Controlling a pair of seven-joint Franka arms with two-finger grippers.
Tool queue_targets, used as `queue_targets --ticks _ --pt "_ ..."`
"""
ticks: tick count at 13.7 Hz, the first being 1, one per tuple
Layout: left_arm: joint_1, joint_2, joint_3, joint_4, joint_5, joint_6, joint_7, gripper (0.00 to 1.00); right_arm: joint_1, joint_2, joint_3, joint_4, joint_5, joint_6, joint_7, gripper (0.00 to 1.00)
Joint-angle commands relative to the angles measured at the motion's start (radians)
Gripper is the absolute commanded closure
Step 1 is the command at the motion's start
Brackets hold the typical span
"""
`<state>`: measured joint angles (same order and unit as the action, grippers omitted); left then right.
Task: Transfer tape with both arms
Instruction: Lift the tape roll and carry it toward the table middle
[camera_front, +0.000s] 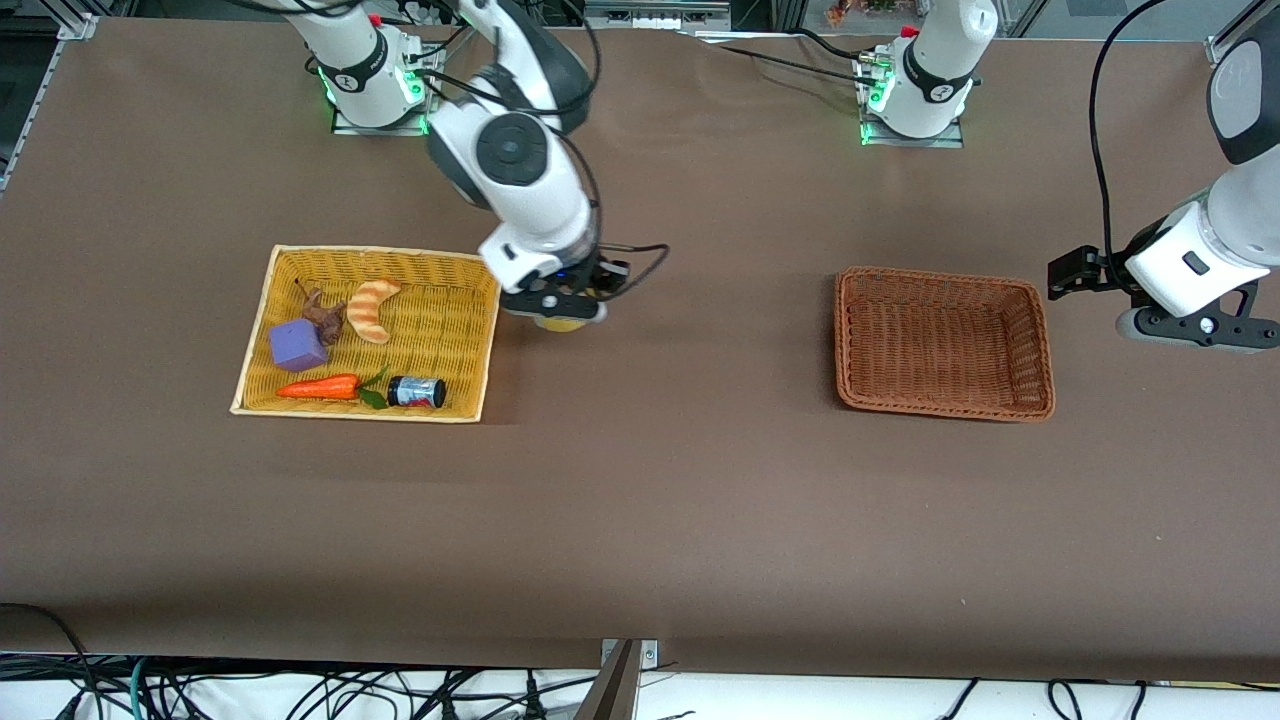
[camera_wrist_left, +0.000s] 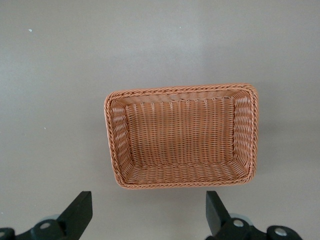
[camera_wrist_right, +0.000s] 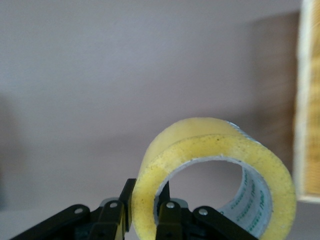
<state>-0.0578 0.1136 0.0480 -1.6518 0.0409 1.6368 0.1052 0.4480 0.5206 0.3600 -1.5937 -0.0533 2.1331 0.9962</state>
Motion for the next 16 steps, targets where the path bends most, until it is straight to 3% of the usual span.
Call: queue_targets --ticks 1,4,9,13,14,15,16 --pt "0.007 0.008 -0.003 0.017 0.011 -0.011 0.021 0.0 0.079 0.149 -0.007 0.18 -0.02 -0.012 0.116 1.0" --pt "0.007 0.015 -0.003 0.017 0.011 -0.011 0.021 0.0 0.15 0.249 -0.01 0.25 -0.06 0.042 0.218 1.0" --pt "0.01 0.015 -0.003 0.017 0.008 -0.011 0.021 0.0 0.201 0.355 -0.013 0.251 -0.106 0.168 0.255 1.0" --pt "0.01 0.017 -0.003 0.017 0.008 -0.011 0.021 0.0 0.262 0.397 -0.07 0.251 -0.105 0.2 0.255 1.0" --pt "0.012 0.017 -0.003 0.017 0.008 -0.011 0.021 0.0 0.264 0.4 -0.073 0.251 -0.105 0.2 0.255 0.92" --pt "0.012 0.018 -0.003 0.017 0.008 -0.011 0.022 0.0 0.264 0.398 -0.075 0.251 -0.105 0.2 0.254 0.62" --pt "0.012 0.018 -0.003 0.017 0.008 -0.011 0.021 0.0 0.264 0.392 -0.076 0.251 -0.109 0.199 0.249 0.21"
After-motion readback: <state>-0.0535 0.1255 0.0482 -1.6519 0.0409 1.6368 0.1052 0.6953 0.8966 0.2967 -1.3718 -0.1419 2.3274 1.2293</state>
